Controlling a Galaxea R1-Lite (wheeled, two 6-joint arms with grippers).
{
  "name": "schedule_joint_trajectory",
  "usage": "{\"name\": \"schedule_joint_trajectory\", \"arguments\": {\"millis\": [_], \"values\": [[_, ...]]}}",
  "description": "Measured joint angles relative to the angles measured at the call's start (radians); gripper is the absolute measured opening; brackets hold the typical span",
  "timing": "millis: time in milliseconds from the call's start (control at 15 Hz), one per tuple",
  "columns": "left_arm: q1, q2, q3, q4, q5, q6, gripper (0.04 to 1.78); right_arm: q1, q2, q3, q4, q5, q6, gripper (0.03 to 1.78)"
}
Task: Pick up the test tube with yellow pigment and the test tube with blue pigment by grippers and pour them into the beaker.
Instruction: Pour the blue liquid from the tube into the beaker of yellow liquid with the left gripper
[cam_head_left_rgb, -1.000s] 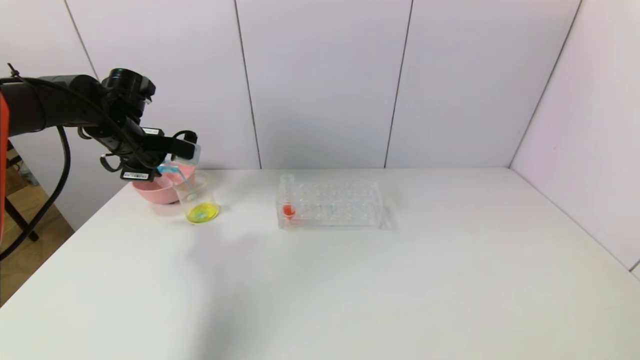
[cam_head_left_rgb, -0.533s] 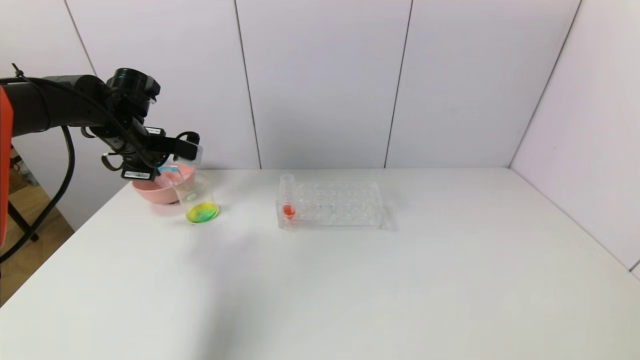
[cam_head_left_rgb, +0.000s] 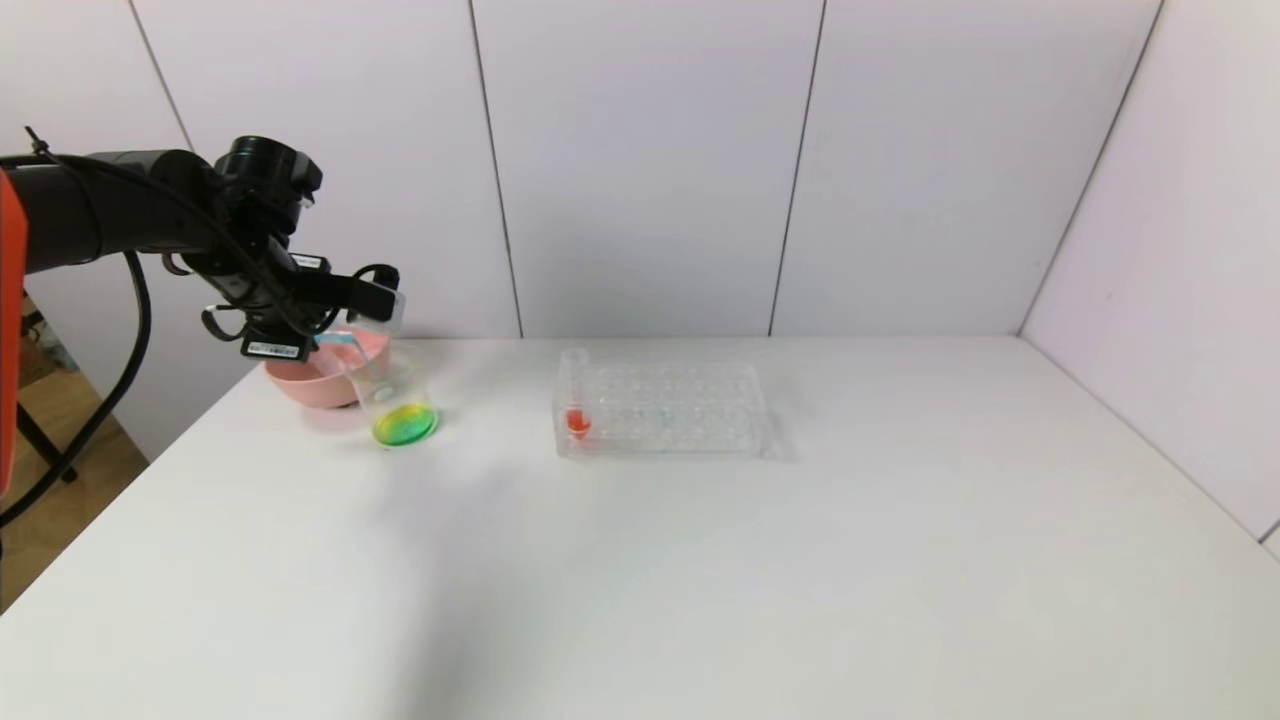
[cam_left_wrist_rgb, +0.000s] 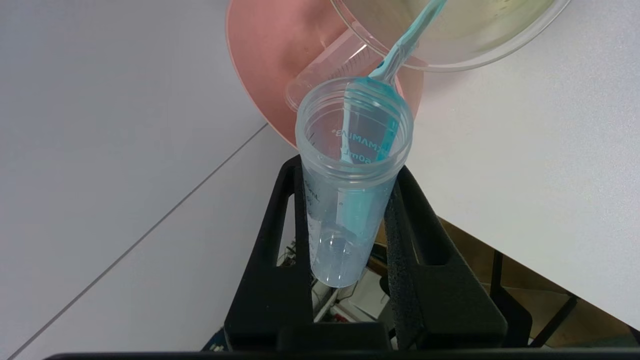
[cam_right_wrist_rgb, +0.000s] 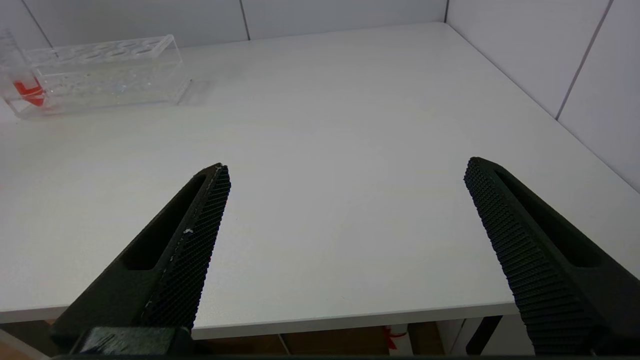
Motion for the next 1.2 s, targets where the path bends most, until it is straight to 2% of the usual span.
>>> {"name": "schedule_joint_trajectory", "arguments": {"millis": [1200], "values": [[-0.019, 0.002, 0.0, -0.04, 0.061, 0.08, 0.44, 0.0, 0.0, 0.0, 0.0, 0.0, 0.0, 1.71]]}}
